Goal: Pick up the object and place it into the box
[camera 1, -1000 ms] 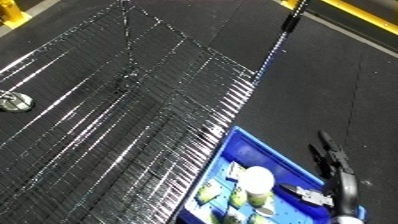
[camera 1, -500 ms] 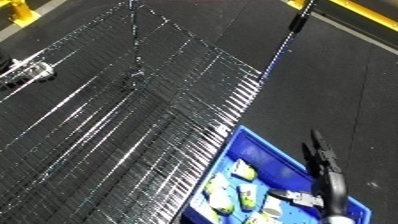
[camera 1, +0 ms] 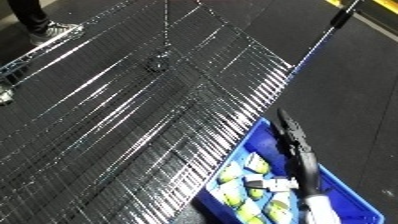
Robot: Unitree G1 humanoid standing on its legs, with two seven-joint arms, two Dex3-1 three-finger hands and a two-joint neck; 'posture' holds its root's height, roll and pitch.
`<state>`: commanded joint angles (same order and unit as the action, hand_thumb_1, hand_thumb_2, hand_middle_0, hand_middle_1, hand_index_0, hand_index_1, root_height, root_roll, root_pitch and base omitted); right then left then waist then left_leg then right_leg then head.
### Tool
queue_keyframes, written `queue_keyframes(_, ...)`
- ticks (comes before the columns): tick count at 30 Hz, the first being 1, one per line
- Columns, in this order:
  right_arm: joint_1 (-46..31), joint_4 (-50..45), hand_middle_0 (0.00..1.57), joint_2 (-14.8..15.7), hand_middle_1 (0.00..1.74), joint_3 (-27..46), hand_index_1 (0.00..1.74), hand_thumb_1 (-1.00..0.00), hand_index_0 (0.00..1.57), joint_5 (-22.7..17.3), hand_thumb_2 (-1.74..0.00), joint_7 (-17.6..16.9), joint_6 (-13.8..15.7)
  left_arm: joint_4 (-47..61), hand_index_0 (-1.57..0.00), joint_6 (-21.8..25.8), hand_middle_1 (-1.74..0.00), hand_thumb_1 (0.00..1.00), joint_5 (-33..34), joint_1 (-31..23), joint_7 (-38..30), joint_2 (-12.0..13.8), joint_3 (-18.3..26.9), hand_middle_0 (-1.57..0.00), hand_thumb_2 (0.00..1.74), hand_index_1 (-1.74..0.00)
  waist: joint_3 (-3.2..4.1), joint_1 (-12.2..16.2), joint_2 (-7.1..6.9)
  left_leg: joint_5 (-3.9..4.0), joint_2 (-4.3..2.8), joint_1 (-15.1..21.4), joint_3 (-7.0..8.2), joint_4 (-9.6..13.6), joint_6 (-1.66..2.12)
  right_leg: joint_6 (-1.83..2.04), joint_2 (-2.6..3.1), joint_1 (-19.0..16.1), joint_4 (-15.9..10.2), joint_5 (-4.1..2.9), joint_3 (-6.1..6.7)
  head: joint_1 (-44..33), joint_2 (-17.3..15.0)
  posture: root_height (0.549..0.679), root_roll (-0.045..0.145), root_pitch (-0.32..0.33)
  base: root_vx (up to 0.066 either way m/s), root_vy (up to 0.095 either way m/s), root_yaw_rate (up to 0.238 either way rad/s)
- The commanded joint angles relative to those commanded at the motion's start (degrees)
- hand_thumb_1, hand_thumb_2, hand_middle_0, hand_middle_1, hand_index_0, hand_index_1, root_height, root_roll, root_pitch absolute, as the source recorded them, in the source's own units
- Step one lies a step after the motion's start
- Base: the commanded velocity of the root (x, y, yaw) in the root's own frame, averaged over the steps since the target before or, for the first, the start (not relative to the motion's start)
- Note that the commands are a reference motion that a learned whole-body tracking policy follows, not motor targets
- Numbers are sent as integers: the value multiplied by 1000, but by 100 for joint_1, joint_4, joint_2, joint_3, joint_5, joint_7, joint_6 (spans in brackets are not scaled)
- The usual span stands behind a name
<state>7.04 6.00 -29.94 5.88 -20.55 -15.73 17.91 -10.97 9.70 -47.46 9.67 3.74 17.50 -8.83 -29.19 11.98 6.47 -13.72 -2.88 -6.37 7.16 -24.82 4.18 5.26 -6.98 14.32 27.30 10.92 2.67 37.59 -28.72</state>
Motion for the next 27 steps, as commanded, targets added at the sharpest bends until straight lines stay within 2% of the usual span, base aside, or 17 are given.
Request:
queue_keyframes(5,145,-8,0,104,0,-215,0,0,0,17,0,74,-74,4,-1570,-84,-1740,1000,-9,3,7,60,33,-1570,1740,-1740,63,-292,-179,113,46,0,-177,166,-9,-11,3,-162,-125,-40,-169,-567,-58,668,65,-35,5,-53,260)
queue_keyframes(10,326,48,0,254,0,-438,0,0,0,-7,0,162,-87,-30,-1570,-138,-1740,1000,50,69,-36,141,146,-1570,1740,-1740,115,-573,-383,212,41,-14,-344,275,-18,-27,40,-328,-212,-61,-335,-1301,-160,670,53,-40,2,-76,261)
queue_keyframes(14,441,98,0,337,0,-566,0,0,0,-54,0,230,-142,-74,-1570,-283,-1740,1000,107,126,2,184,241,-1570,1740,-1740,146,-780,-507,218,31,-63,-465,187,-30,-57,78,-436,-154,-20,-456,-1767,-352,669,44,-51,33,-83,275)
queue_keyframes(19,515,134,0,435,0,-722,0,0,0,-17,0,371,-247,-163,-1570,-478,-1740,1000,109,151,112,215,347,-1570,1740,-1740,162,-1000,-591,235,30,-113,-604,69,-38,-86,108,-527,-24,48,-573,-2311,-570,668,36,-67,64,-59,234)
queue_keyframes(27,508,178,0,611,0,-978,0,0,0,51,0,508,-328,-179,-1570,-631,-1740,1000,102,60,264,262,425,-1570,1740,-1740,120,-1211,-682,279,34,-189,-724,-43,-52,-85,107,-510,186,123,-688,-2867,-741,665,31,-79,43,-29,148)
